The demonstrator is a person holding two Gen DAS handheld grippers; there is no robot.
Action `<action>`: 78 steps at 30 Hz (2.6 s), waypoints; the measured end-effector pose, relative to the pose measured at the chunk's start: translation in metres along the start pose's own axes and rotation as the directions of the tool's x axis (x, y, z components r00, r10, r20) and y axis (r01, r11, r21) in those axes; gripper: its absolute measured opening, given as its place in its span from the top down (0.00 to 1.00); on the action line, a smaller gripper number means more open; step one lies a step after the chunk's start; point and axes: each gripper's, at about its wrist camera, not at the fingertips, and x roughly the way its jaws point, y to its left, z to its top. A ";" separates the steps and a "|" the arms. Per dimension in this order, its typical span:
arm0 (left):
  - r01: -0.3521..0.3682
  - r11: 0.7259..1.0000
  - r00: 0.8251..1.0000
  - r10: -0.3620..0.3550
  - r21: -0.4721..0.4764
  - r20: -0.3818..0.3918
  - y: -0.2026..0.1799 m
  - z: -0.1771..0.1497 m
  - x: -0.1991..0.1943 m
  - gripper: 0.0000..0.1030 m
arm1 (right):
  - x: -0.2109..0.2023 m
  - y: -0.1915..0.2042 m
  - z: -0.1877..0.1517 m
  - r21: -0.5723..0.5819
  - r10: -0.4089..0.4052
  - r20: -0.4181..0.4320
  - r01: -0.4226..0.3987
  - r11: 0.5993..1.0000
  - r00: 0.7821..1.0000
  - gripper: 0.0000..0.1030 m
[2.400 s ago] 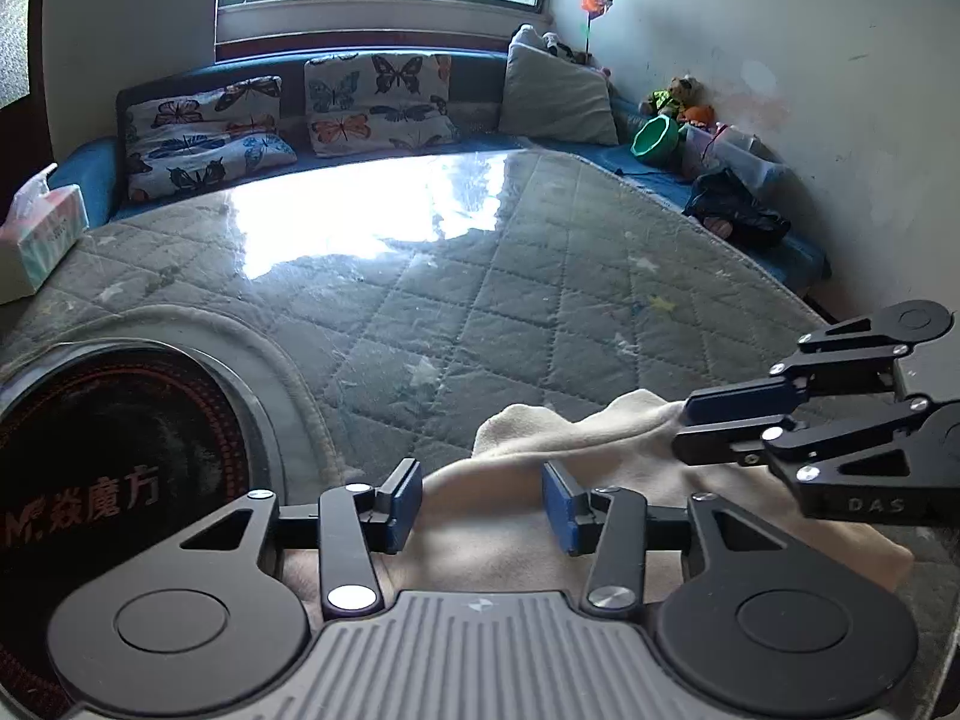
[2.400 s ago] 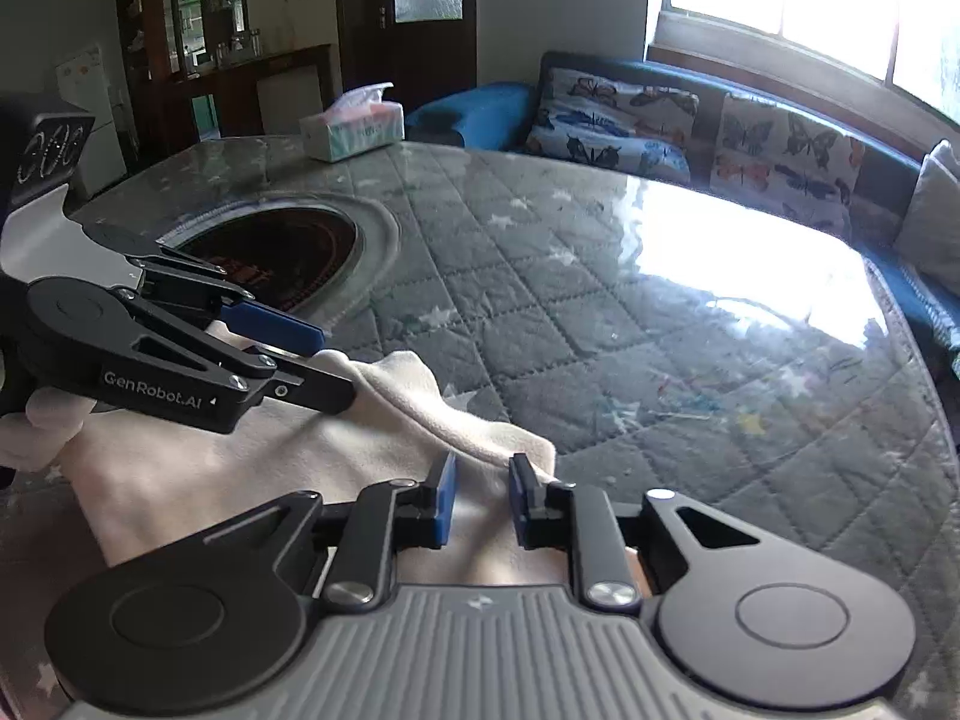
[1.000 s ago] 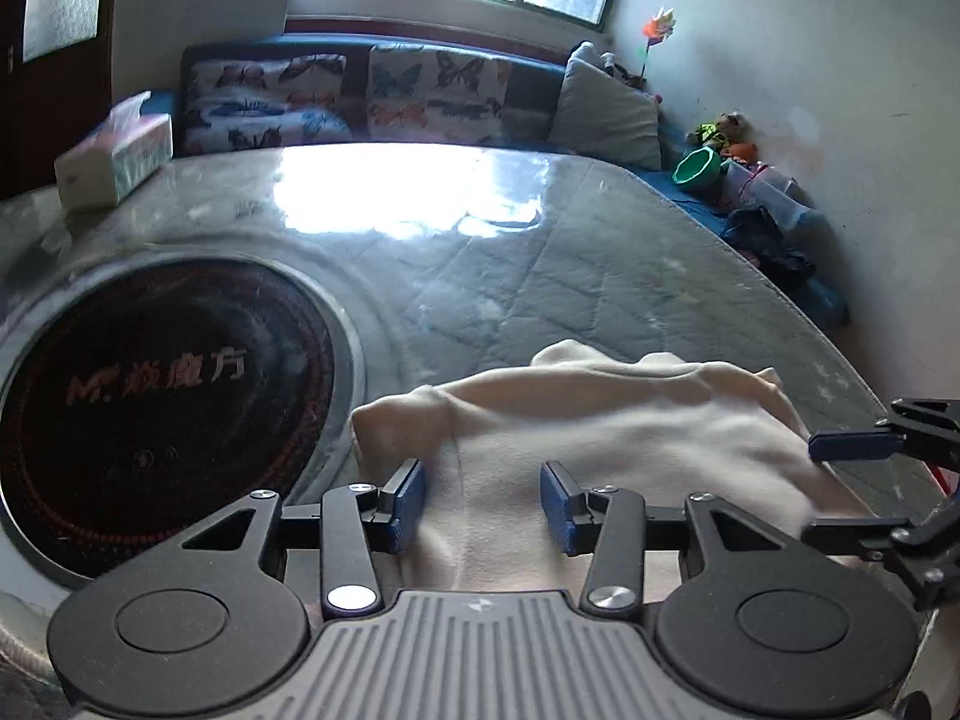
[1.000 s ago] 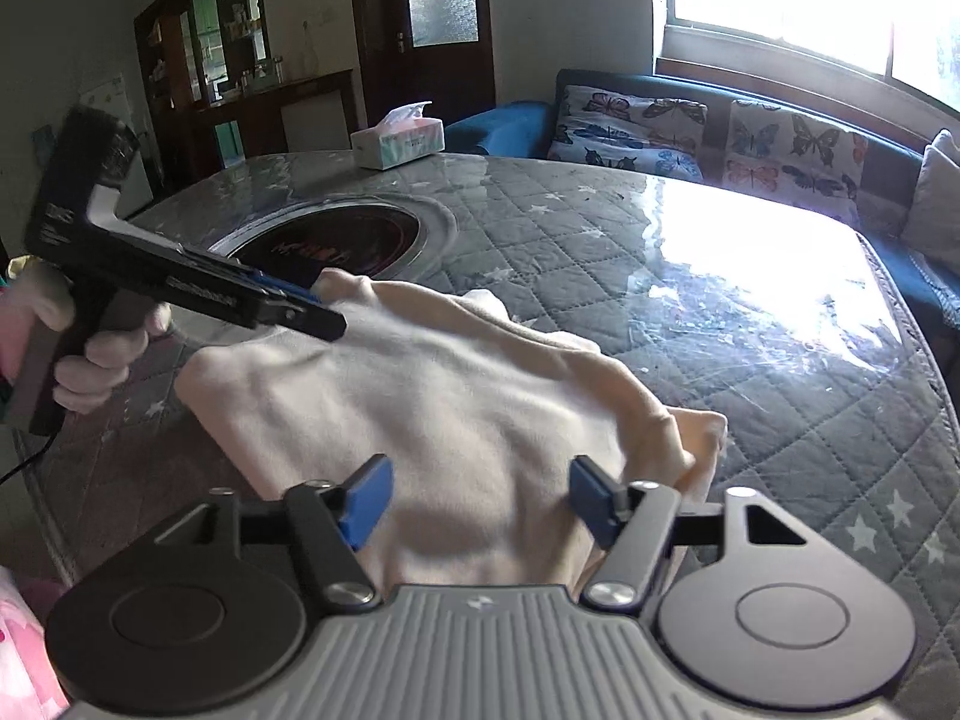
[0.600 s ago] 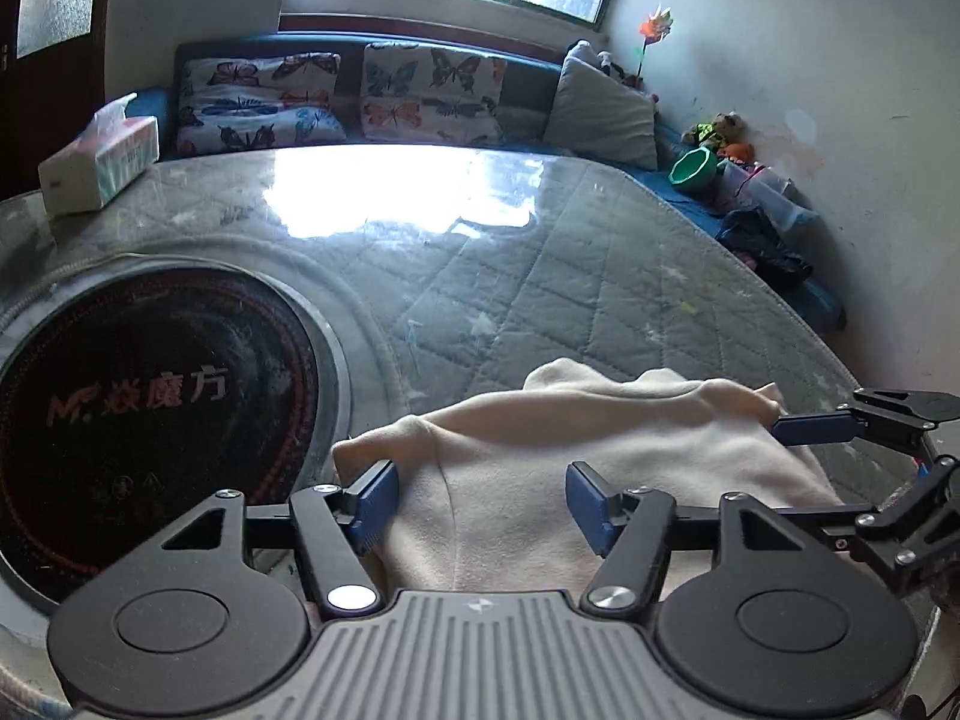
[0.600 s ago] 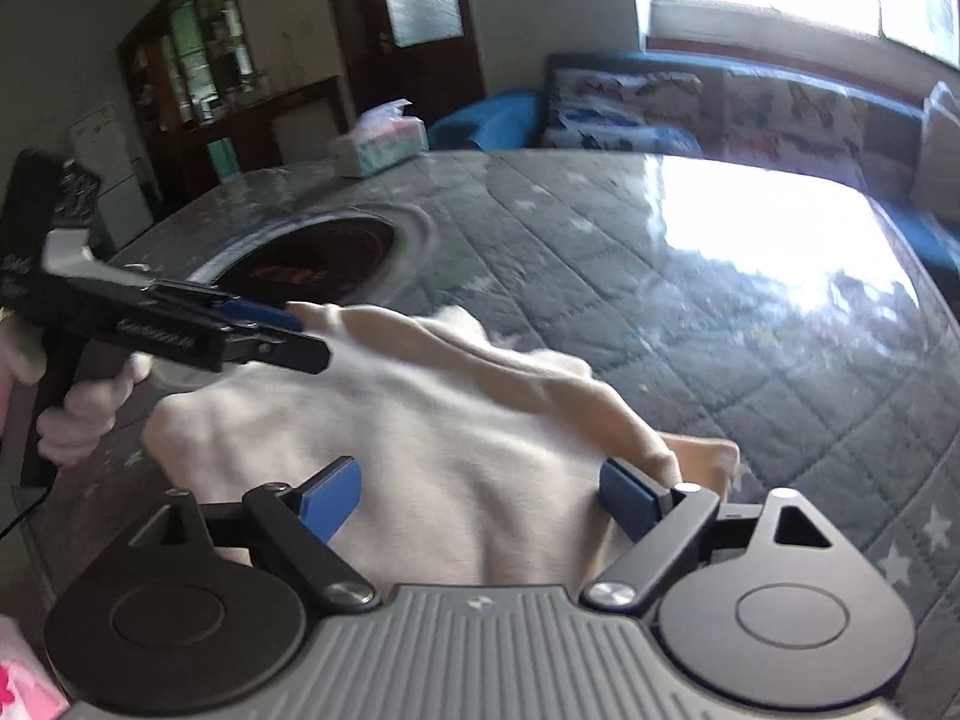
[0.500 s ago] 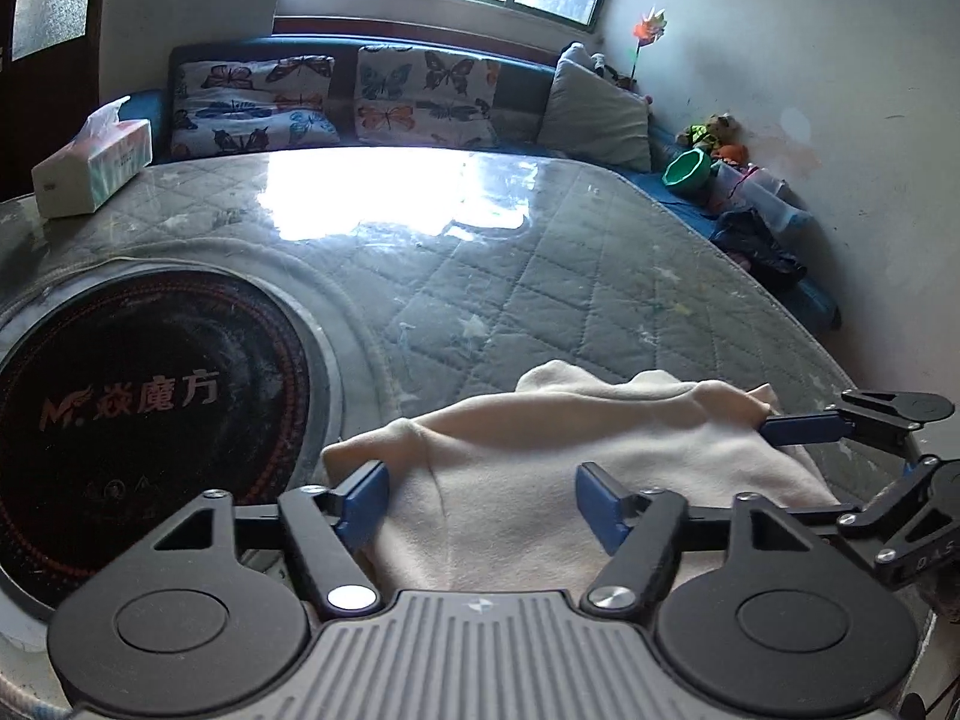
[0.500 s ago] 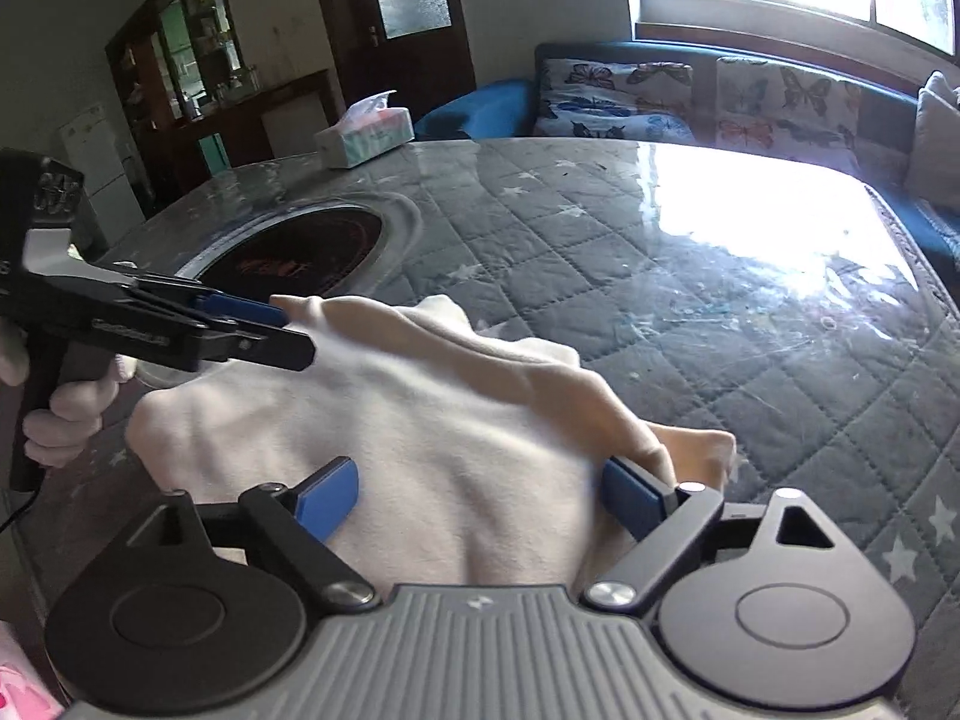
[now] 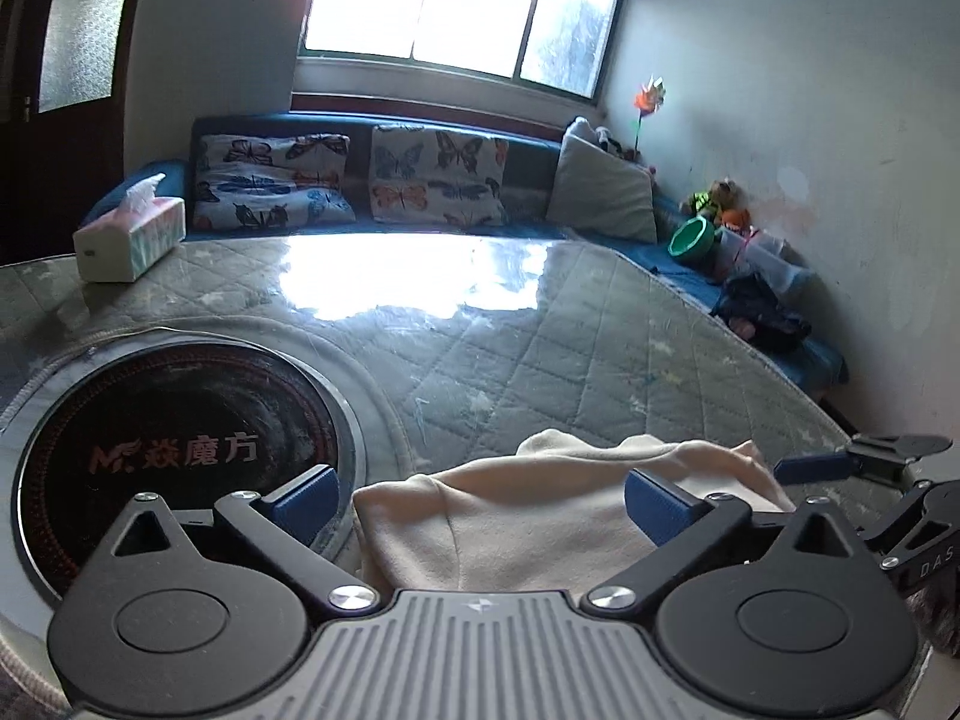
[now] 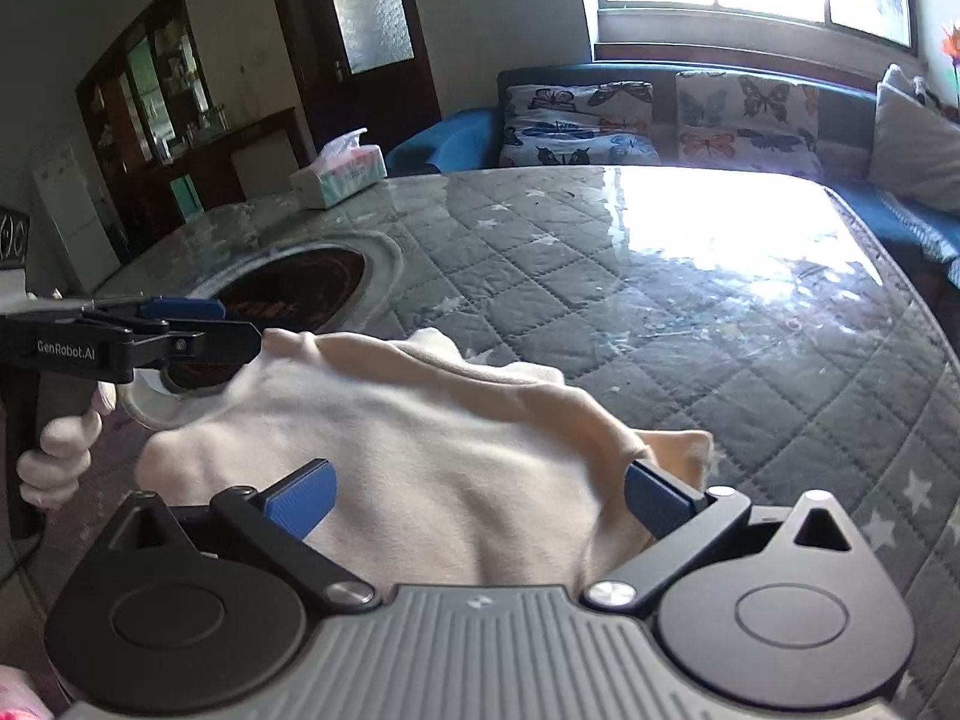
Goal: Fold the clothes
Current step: 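Open both tools and release the folded sweatshirt, then grasp the edge of the folded cream sweatshirt with the right tool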
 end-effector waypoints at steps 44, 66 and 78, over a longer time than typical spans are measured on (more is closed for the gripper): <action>-0.221 0.959 0.959 0.182 -0.177 -0.216 0.035 -0.024 -0.031 0.00 | 0.029 0.168 -0.026 -0.595 0.050 -0.124 -0.115 0.796 0.991 0.39; -0.203 0.960 0.955 0.149 -0.195 -0.257 0.030 -0.020 -0.016 0.00 | 0.039 0.158 -0.013 -0.529 0.104 -0.144 -0.166 0.832 0.984 0.92; -0.184 0.957 0.956 0.122 -0.223 -0.267 0.024 -0.014 -0.009 0.00 | 0.031 0.143 -0.002 -0.454 0.160 -0.132 -0.203 0.867 0.978 0.94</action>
